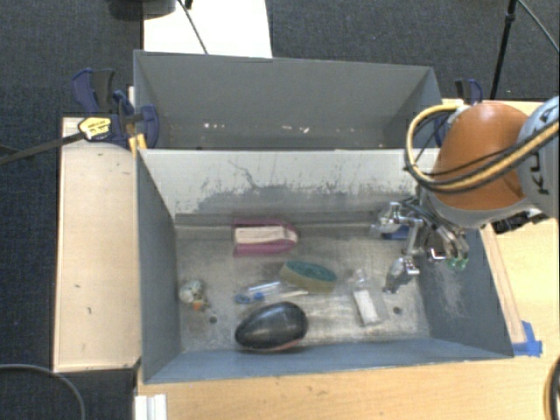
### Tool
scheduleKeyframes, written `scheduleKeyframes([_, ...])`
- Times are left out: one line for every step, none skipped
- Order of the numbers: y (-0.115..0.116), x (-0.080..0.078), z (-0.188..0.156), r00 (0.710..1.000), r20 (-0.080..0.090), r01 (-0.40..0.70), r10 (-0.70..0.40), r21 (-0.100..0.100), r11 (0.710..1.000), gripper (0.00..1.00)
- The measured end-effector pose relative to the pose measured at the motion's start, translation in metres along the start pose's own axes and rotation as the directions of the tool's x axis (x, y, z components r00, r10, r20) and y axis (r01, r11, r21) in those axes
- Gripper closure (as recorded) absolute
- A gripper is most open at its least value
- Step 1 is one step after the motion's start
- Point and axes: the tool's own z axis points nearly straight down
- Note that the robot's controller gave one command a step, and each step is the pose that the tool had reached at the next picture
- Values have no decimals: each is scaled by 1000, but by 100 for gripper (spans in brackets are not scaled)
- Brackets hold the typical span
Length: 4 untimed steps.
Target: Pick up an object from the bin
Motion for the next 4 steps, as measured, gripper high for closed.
scheduleKeyframes([53, 15, 74, 999, 5, -54, 54, -1, 999, 0])
scheduleKeyframes([111, 4, 72, 999, 10, 39, -39, -2, 999, 0])
scheduleKeyframes([109, 3, 69, 999, 13, 37, -37, -2, 999, 100])
scheduleKeyframes([127, 1, -58, 954, 6, 300, -300, 0, 954, 100])
